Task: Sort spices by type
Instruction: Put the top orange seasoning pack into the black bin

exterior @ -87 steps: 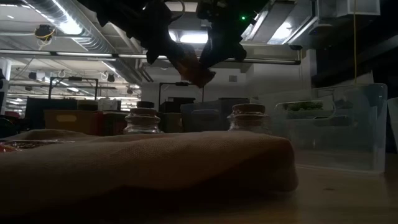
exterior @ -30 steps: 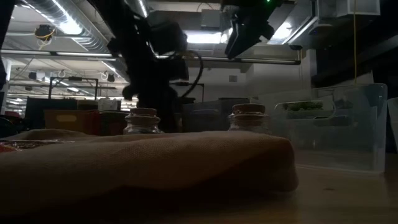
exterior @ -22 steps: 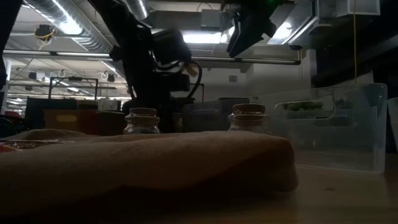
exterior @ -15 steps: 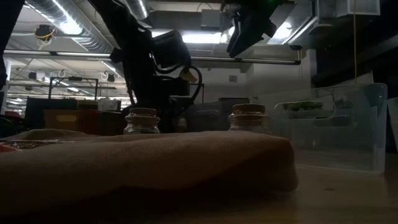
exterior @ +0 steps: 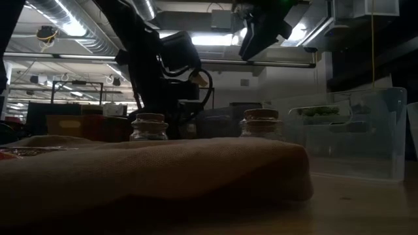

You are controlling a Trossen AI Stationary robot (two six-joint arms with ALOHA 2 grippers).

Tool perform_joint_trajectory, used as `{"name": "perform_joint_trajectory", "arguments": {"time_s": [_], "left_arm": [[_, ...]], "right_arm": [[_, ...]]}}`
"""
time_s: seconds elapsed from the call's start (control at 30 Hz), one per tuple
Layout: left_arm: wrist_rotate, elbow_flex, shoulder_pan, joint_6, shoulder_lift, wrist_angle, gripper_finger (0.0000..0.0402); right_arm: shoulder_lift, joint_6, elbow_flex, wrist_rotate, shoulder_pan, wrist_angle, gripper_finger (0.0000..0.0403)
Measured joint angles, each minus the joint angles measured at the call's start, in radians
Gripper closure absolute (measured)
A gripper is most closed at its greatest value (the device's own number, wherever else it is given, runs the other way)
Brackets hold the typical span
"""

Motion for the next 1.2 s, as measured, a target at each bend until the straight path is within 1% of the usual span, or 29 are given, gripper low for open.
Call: {"name": "perform_joint_trajectory", "arguments": {"time_s": [0.13,0.23,0.43,0.6,0.8,0.9,1.07,1.2], "left_arm": [[0.014,0.0,-0.001,-0.012,-0.012,-0.012,0.0377],[0.02,0.0,-0.001,-0.024,-0.035,-0.032,0.0386],[0.023,0.0,-0.001,-0.043,-0.115,-0.051,0.0386],[0.074,0.0,-0.001,-0.047,-0.205,-0.05,0.0386],[0.154,0.0,-0.002,-0.058,-0.32,-0.035,0.0386],[0.213,0.0,-0.002,-0.062,-0.356,0.008,0.0386],[0.326,0.0,-0.001,-0.054,-0.375,0.103,0.0386],[0.355,0.0,-0.002,-0.053,-0.375,0.131,0.0386]], "right_arm": [[0.0,0.0,0.0,-0.011,0.0,-0.003,0.0203],[0.0,0.0,0.0,-0.08,0.0,-0.002,0.0203],[0.0,-0.003,0.0,-0.219,0.0,0.0,0.0203],[0.0,-0.004,0.0,-0.307,0.0,0.003,0.0203],[0.005,-0.015,0.0,-0.336,0.0,0.03,0.0203],[0.016,-0.068,0.0,-0.34,0.0,0.064,0.0203],[0.034,-0.167,-0.004,-0.362,0.0,0.164,0.0203],[0.047,-0.228,-0.005,-0.379,0.0,0.231,0.0203]]}}
